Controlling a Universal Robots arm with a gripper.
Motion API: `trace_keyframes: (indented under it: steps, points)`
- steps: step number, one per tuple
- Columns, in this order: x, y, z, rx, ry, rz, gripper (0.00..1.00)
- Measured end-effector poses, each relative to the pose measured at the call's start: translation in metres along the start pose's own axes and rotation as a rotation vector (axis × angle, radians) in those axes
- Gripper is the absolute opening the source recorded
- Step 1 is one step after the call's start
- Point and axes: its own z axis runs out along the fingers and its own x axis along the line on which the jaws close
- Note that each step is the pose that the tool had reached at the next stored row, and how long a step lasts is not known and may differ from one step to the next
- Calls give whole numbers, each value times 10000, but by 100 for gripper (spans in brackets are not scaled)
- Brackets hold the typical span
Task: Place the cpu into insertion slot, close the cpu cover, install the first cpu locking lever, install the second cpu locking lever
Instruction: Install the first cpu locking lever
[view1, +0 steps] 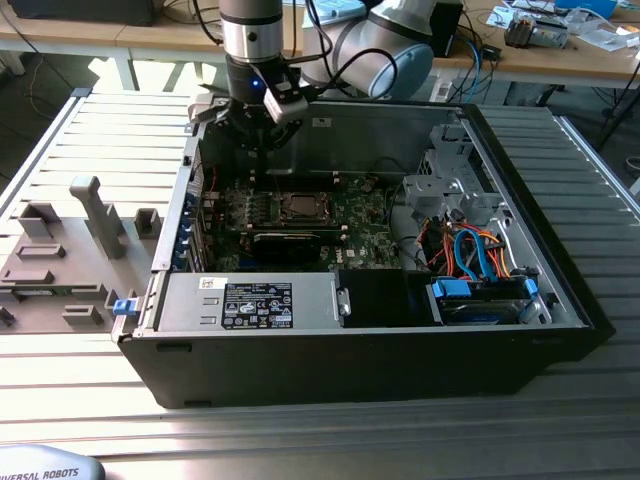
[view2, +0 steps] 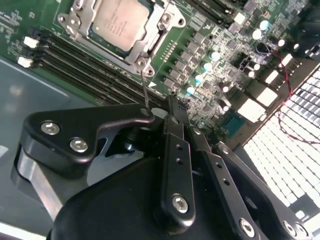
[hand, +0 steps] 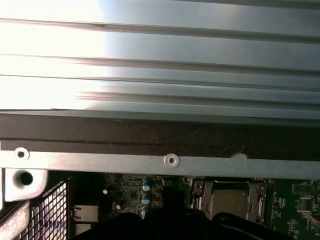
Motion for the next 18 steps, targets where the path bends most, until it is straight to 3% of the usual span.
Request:
trace_keyframes:
  steps: [14, 18]
  points:
    - [-172, -8, 6, -24, 13, 0, 11]
    - [-255, -12, 8, -25, 31, -1, 11]
